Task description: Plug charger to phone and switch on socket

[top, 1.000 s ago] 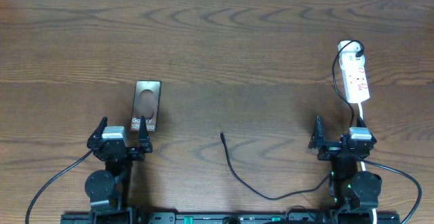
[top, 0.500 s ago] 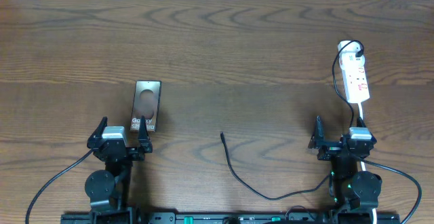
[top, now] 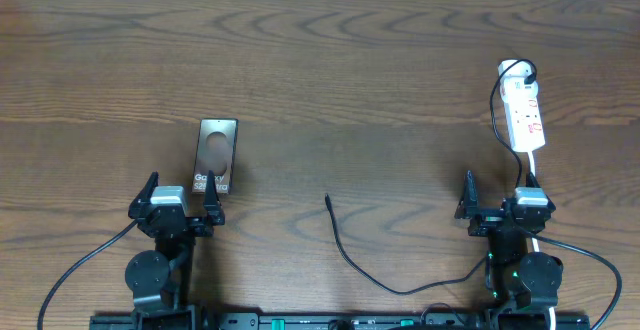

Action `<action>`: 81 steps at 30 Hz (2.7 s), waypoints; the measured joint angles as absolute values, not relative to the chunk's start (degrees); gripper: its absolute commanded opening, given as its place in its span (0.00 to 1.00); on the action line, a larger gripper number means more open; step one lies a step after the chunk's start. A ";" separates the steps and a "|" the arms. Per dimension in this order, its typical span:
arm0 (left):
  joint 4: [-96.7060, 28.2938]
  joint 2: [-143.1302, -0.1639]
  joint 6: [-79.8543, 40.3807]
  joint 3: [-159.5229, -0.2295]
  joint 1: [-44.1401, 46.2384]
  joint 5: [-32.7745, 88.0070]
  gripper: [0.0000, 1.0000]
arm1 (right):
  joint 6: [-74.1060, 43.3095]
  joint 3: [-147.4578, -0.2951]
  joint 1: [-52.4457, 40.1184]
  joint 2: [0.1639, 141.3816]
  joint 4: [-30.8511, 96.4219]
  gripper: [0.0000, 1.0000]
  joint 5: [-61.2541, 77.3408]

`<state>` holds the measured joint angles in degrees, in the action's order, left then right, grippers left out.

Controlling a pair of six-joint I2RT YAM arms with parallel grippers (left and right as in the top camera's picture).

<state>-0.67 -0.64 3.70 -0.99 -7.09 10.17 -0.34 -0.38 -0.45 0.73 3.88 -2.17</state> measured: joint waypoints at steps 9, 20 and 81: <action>-3.40 -1.74 3.70 -2.76 -7.09 10.39 0.92 | -0.34 -0.38 -0.47 0.73 3.88 0.99 -2.20; -20.40 -31.51 2.96 -30.26 -7.09 10.59 0.92 | -0.34 -0.38 -0.45 0.86 3.90 0.99 -2.39; -49.65 -101.75 4.10 -69.38 -2.11 6.79 0.98 | -0.32 -0.38 -0.45 0.95 3.86 0.99 -2.39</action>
<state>-49.65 -101.75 4.10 -69.38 -2.11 6.79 -0.32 -0.38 -0.45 0.95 3.86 -2.39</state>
